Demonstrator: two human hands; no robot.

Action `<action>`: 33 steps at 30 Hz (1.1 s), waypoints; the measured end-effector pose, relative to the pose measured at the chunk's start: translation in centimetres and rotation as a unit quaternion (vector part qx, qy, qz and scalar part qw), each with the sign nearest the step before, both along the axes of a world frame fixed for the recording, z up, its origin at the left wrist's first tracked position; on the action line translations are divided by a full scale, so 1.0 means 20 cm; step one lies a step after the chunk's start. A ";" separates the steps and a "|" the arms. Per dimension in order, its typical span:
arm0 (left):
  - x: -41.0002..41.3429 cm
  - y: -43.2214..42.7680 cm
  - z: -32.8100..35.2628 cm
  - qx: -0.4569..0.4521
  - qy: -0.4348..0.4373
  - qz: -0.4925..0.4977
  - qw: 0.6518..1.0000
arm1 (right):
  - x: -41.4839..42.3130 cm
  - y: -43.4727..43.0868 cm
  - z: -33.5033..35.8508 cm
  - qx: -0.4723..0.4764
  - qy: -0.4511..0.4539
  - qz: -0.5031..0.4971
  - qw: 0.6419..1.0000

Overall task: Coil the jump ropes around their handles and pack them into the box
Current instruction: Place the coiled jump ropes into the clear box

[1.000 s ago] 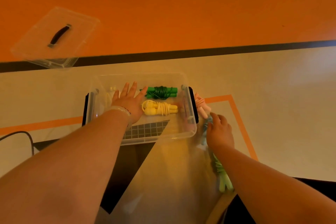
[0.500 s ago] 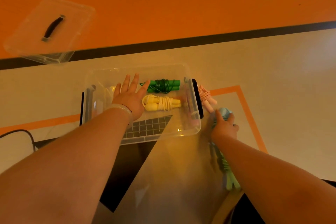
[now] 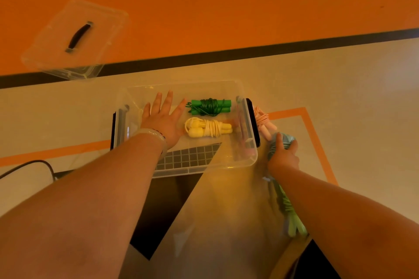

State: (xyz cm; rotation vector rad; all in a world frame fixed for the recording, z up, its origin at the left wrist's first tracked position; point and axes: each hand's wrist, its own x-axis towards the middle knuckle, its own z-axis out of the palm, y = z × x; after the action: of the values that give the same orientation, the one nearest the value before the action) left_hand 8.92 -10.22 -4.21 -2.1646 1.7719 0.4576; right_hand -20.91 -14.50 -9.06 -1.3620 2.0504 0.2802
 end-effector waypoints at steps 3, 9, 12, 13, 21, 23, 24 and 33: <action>0.02 0.00 -0.01 0.008 0.000 0.005 1.000 | -0.01 0.00 0.00 0.009 -0.001 -0.004 1.000; 0.03 -0.06 0.01 -0.002 0.017 0.024 1.000 | -0.05 0.00 0.06 -0.114 -0.020 0.037 0.993; 0.03 -0.08 0.04 -0.009 0.022 0.030 0.999 | -0.03 -0.05 0.14 -0.208 -0.073 0.055 0.974; 0.03 -0.08 0.05 -0.011 0.023 0.033 0.999 | -0.01 -0.07 0.18 -0.239 -0.091 0.067 0.964; 0.09 -0.08 0.10 -0.038 0.025 0.052 0.998 | 0.24 -0.12 0.38 -0.370 -0.191 0.374 0.829; 0.10 -0.08 0.11 -0.042 0.026 0.054 0.997 | 0.30 -0.10 0.37 -0.345 -0.191 0.467 0.791; 0.11 -0.08 0.11 -0.043 0.027 0.056 0.997 | 0.32 -0.10 0.36 -0.320 -0.186 0.508 0.778; 0.21 -0.06 0.03 -0.014 0.004 0.056 0.998 | 0.50 -0.12 0.17 -0.026 -0.008 0.721 0.692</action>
State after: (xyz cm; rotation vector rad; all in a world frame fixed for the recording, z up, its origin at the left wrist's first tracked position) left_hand 13.05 -11.49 -3.60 -2.2928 1.6777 0.4695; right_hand -10.97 -16.90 -5.63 -2.6939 0.4817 0.8219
